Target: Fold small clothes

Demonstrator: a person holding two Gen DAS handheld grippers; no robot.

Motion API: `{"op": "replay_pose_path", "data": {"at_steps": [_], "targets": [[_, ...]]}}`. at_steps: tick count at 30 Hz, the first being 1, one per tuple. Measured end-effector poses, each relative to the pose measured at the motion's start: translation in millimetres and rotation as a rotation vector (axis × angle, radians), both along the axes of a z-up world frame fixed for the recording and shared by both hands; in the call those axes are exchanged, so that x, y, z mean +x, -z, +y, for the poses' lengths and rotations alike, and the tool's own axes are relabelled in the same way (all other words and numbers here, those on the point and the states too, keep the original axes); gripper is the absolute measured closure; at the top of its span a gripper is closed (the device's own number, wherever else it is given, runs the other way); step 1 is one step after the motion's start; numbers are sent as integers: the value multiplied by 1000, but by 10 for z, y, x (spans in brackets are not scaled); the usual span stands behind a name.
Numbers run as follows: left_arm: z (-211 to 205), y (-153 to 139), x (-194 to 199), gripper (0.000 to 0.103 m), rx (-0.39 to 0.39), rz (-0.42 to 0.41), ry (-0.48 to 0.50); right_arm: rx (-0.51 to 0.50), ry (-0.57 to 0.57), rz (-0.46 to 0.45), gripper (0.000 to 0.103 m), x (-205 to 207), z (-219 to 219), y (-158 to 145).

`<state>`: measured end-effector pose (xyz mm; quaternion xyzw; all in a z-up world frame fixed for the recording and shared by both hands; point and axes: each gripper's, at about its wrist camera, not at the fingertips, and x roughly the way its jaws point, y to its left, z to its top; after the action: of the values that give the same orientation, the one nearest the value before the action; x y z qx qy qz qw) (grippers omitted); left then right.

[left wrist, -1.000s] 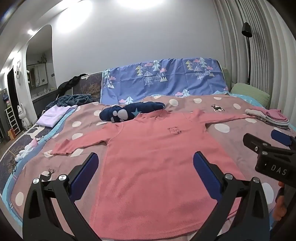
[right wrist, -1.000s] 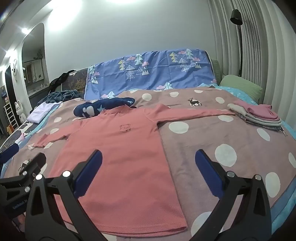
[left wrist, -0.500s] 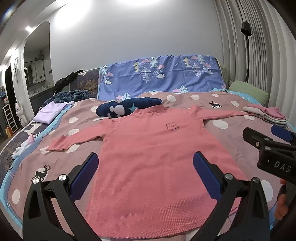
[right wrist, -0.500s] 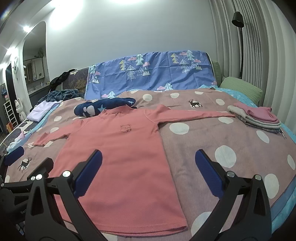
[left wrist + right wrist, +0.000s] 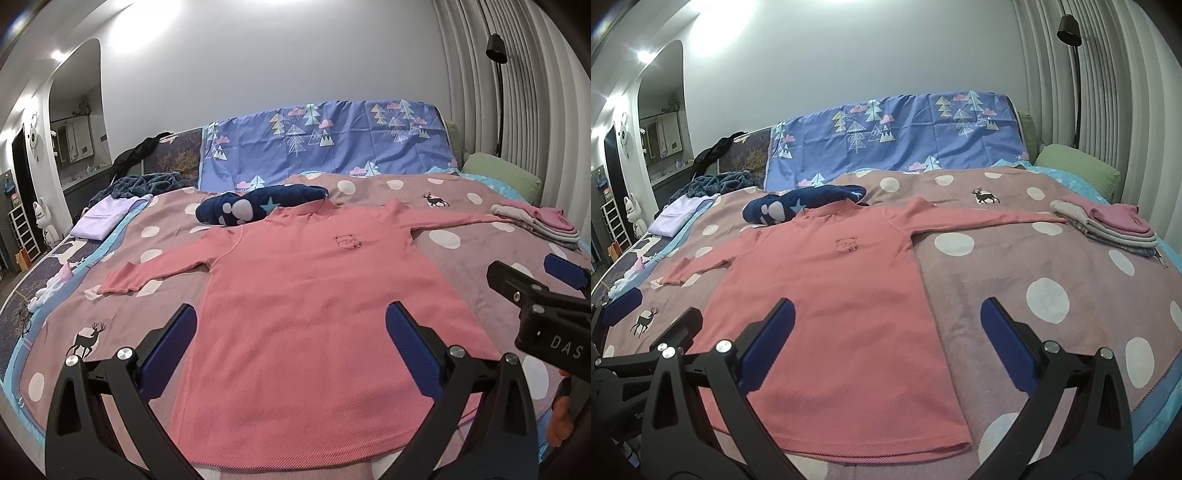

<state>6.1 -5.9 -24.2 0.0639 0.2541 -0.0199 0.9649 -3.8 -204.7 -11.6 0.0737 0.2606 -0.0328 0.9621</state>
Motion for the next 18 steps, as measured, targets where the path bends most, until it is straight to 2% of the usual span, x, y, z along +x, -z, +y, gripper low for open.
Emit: {"op": "replay_pose_path", "data": {"at_steps": [18], "targets": [[10,96,44,1,10,21,-6,-4,-12,22,2,76,48,94]]}}
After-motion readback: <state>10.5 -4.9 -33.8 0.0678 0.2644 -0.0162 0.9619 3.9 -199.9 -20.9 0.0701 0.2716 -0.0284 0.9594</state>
